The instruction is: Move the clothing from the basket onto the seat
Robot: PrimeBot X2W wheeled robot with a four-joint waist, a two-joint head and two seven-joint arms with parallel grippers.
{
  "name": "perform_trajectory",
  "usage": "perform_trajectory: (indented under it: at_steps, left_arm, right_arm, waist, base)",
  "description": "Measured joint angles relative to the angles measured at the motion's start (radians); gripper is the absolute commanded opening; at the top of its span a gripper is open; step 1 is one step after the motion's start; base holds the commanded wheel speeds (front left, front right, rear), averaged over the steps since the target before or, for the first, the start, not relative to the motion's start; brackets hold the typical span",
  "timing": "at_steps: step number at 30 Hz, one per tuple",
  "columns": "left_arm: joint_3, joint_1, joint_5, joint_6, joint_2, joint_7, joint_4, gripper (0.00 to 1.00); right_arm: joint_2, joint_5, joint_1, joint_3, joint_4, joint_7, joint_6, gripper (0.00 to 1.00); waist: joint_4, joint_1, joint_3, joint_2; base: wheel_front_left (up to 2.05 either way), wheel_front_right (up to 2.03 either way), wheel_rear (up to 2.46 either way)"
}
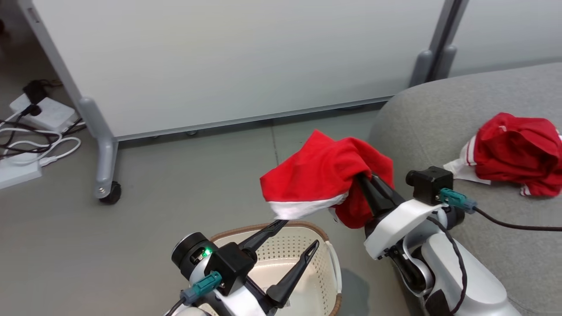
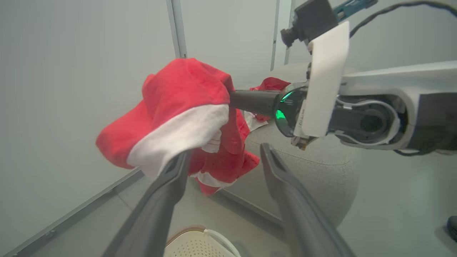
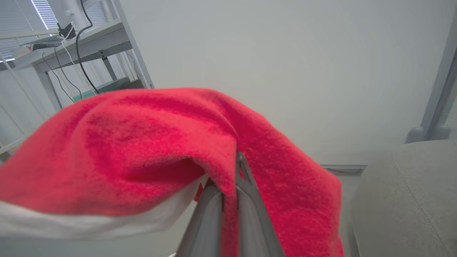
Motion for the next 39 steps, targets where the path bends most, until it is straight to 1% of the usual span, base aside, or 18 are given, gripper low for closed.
perform_trajectory:
  at_steps: [10,18,24,32,36,39]
  left_arm:
    - [-0.013,-0.001,0.019,0.011,0.012,0.01,0.001,1.0]
    - [-0.02,-0.009,0.033,0.018,0.026,0.024,-0.001,1.0]
    - [-0.028,-0.023,0.037,0.018,0.032,0.034,-0.008,1.0]
    - [-0.037,-0.029,0.043,0.019,0.043,0.049,-0.018,1.0]
    - [-0.032,-0.046,0.052,0.027,0.049,0.051,-0.027,1.0]
    - [-0.029,-0.06,0.056,0.029,0.052,0.053,-0.032,1.0]
  right_arm:
    - [-0.004,-0.015,0.014,-0.1,0.023,-0.013,0.0,0.0]
    - [-0.005,-0.022,0.027,-0.153,0.027,-0.02,0.0,0.0]
    - [-0.005,-0.024,0.036,-0.182,0.026,-0.023,0.0,0.0]
    - [0.002,-0.025,0.04,-0.218,0.021,-0.031,0.0,0.0]
    - [0.006,-0.025,0.031,-0.235,0.007,-0.037,0.0,0.0]
    - [-0.003,-0.035,-0.006,-0.259,-0.012,-0.04,0.0,0.0]
  waist:
    - [-0.129,0.0,0.013,0.0]
    - [-0.249,0.0,0.032,0.0]
    - [-0.323,0.0,0.052,0.0]
    - [-0.395,0.0,0.077,0.0]
    - [-0.419,0.0,0.094,0.0]
    - [-0.426,0.0,0.112,0.0]
  base:
    - [0.0,0.0,0.0]
    - [0.0,0.0,0.0]
    - [0.0,0.0,0.0]
    - [0.0,0.0,0.0]
    - [0.0,0.0,0.0]
    - [0.0,0.0,0.0]
